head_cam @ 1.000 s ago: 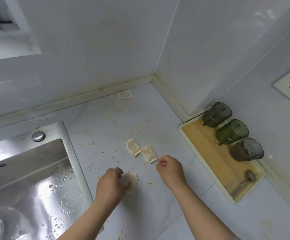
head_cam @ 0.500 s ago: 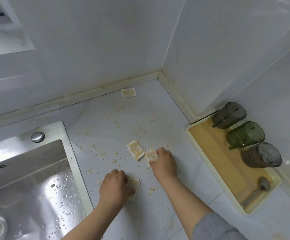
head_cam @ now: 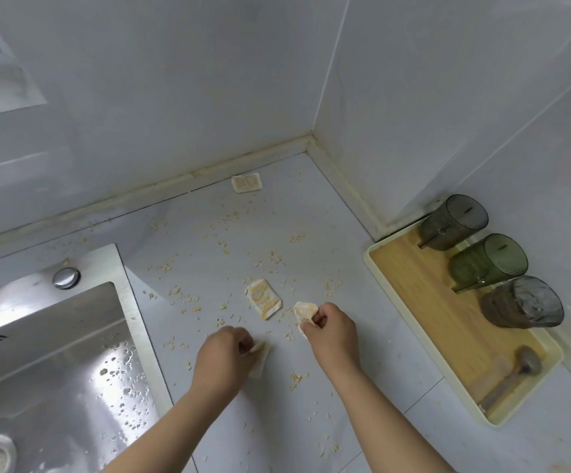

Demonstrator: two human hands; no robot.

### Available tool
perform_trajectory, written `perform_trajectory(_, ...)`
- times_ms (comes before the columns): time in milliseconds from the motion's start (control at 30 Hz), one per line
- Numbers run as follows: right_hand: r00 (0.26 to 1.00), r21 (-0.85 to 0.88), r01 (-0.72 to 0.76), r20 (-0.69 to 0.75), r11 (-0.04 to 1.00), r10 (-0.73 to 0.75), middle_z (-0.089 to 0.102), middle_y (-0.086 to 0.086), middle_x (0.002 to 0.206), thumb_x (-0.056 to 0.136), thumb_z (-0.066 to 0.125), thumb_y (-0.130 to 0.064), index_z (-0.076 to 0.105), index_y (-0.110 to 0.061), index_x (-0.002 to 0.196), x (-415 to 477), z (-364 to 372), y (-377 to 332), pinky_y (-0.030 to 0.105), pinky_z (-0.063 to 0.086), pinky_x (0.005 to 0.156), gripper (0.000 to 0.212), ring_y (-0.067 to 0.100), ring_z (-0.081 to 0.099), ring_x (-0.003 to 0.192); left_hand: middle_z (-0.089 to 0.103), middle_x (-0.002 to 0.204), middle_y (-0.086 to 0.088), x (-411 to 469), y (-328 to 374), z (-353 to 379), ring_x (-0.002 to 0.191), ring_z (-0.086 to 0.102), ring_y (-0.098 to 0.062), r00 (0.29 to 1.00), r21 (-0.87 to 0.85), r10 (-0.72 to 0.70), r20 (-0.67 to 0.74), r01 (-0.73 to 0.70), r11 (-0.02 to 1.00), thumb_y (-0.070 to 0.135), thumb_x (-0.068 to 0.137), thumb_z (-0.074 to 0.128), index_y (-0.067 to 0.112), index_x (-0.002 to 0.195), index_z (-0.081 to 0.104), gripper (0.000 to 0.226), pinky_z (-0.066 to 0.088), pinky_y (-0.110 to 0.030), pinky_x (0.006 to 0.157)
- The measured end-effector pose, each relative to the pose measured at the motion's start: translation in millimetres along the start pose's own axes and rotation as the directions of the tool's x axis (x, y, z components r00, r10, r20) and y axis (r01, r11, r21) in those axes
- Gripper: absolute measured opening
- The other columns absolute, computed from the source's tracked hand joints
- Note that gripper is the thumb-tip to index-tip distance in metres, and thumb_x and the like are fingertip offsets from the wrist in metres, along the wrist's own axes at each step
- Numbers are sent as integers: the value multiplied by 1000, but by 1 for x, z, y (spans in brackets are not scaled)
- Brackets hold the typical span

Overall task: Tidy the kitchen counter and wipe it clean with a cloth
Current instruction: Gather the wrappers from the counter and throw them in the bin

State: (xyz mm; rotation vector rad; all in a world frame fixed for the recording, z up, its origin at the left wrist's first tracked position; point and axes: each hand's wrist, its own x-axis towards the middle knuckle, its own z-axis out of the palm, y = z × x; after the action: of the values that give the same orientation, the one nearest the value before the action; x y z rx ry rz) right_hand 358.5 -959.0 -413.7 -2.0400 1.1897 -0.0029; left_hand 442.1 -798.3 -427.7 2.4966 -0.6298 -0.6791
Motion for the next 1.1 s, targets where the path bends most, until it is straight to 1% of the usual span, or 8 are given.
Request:
perform_trajectory(167, 999, 100, -24, -19, 995, 26, 57, -7, 71, 80, 71, -21, 49, -19, 72, -5, -11, 6, 25, 38, 52, 23, 11, 51, 60, 56, 73, 10, 36, 21, -18, 70, 55, -13, 998, -86, 27, -50, -32, 996, 31, 87, 64, 22, 81, 61, 11, 37, -16, 54)
perform_trajectory(333, 999, 159, -36, -27, 987, 41, 59, -5, 73, 80, 70, -19, 52, -16, 76, -3, -18, 6, 24, 40, 54, 19, 11, 54, 63, 58, 82, 3, 67, 39, -22, 82, 57, -20, 996, -17, 54, -65, -55, 998, 18, 86, 61, 13, 90, 66, 9, 32, -21, 55)
perform_trajectory(533, 999, 183, -10, -29, 983, 15, 59, -4, 72, 79, 71, -18, 52, -16, 74, 9, -25, 1, 17, 38, 50, 20, 10, 54, 61, 52, 112, 0, 89, 40, -19, 101, 46, -23, 996, 143, 86, -24, -82, 986, 18, 83, 62, 14, 102, 65, 20, 42, -29, 78)
perform_trajectory(600, 1000, 167, 1, -26, 986, 4, 60, -4, 74, 79, 71, -19, 52, -16, 76, 16, -27, -2, 22, 41, 55, 19, 13, 56, 65, 58, 108, 0, 91, 41, -21, 97, 51, -21, 996, 200, 84, 9, -84, 976, 18, 82, 62, 17, 105, 60, 22, 42, -28, 76)
perform_trajectory(700, 999, 143, 32, -17, 989, -30, 59, -6, 76, 80, 71, -19, 52, -18, 77, 31, -28, -14, 19, 40, 53, 19, 9, 55, 66, 62, 100, 1, 93, 38, -23, 89, 57, -20, 999, 130, 36, 12, -37, 991, 20, 82, 63, 20, 110, 52, 30, 44, -28, 70)
perform_trajectory(800, 997, 127, 80, -15, 989, -79, 58, -7, 74, 80, 71, -19, 50, -20, 75, 46, -25, -29, 20, 39, 53, 21, 9, 54, 65, 60, 92, 3, 93, 34, -23, 84, 56, -18, 999, 122, 22, 29, -26, 992, 22, 83, 63, 17, 105, 62, 23, 37, -23, 61)
perform_trajectory(900, 992, 116, 125, -16, 985, -124, 57, -8, 73, 80, 71, -21, 50, -20, 74, 61, -20, -48, 27, 41, 57, 21, 12, 54, 66, 51, 85, 3, 91, 22, -27, 76, 49, -16, 998, 50, 38, -55, -36, 998, 22, 84, 63, 15, 96, 70, 15, 27, -19, 53)
perform_trajectory(1100, 982, 90, 187, 18, 978, -189, 57, -12, 81, 82, 68, -19, 53, -20, 88, 93, -10, -84, 28, 45, 66, 15, 8, 56, 73, 57, 70, 11, 92, -8, -67, 65, 51, -7, 978, -197, -95, -188, 57, 979, 24, 81, 71, 22, 77, 60, 12, 31, -19, 52)
